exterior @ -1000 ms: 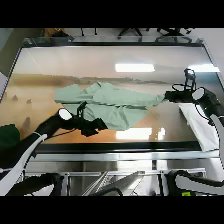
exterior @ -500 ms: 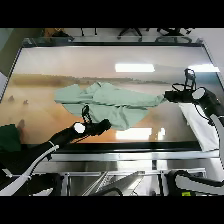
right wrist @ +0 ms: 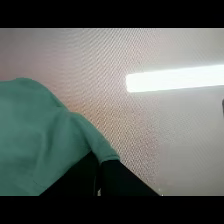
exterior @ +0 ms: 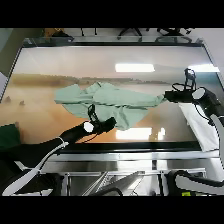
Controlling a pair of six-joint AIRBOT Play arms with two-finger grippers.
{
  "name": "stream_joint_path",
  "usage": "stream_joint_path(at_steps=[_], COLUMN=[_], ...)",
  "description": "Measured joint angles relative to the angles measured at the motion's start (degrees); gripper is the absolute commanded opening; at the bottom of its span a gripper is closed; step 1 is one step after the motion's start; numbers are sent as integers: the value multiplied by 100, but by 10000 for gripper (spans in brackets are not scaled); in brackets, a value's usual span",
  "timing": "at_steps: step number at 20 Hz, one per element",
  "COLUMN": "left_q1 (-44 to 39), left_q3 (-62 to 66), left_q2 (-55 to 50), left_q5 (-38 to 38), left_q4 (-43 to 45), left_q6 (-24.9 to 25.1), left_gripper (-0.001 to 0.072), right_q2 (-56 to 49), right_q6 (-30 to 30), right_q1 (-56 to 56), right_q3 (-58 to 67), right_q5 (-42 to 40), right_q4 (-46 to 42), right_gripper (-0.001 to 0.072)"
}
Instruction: Fold the shirts.
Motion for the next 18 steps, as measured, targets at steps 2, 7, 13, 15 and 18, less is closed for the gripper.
stream_joint_path(at_steps=[2,7,13,15,18], left_q1=[308,1733,3790,4468,5405], left_q3=[96,236,2380,3624,5390], left_q2=[219,1587,4065,4529,4756], left_q5=[-476,-2610,-4315,-4542,-4704], left_q4=[483,2197,2522,2522,2549], left_q6=[46,275,1060,1294,1543], left_gripper=[12,12,11,11,11], right_q2=[87,785,2297,2579,2758], right_q6=[0,-2,-1064,-1283,-1447], right_q1=[-55,-439,-636,-651,-662], right_q3=[0,26,1412,2302,3517], right_q5=[52,289,396,409,417], right_q4=[0,79,1482,1799,2011], right_gripper=[15,13,15,15,15])
